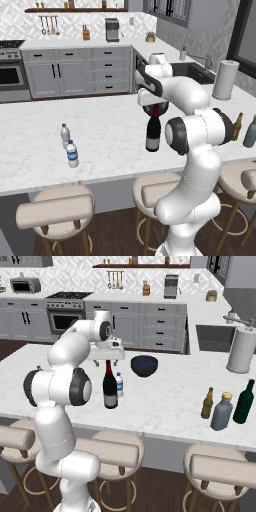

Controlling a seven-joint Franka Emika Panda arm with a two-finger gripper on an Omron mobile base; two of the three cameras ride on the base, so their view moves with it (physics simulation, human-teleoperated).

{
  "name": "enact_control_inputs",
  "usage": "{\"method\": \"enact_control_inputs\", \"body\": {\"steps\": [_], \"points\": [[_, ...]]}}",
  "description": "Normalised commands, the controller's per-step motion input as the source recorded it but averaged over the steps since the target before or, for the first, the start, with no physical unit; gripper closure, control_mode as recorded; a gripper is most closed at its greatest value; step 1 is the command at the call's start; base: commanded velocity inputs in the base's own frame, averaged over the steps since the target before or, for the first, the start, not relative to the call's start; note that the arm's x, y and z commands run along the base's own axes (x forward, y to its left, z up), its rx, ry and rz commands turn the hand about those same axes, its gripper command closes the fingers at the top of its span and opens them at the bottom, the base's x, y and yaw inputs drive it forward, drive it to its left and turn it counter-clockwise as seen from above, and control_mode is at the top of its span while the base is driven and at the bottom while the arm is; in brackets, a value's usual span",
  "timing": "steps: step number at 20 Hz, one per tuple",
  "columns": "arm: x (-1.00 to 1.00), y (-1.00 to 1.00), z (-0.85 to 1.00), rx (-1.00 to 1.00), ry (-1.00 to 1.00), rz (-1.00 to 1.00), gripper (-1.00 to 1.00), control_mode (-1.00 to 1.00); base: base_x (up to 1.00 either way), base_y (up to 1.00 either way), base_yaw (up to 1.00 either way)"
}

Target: Move the plastic bottles in the middle to the plastics group, and the glass bottles in the middle to the glass group.

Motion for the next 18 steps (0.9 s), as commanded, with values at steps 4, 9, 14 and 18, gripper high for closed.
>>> {"method": "enact_control_inputs", "body": {"steps": [4,9,14,18], "points": [[0.05,0.0,0.0,0.0,0.0,0.0,-1.0,-1.0,0.0,0.0,0.0],[0.11,0.0,0.0,0.0,0.0,0.0,-1.0,-1.0,0.0,0.0,0.0],[0.04,0.0,0.0,0.0,0.01,0.0,-1.0,-1.0,0.0,0.0,0.0],[0.05,0.0,0.0,0.0,0.0,0.0,-1.0,-1.0,0.0,0.0,0.0]]}}
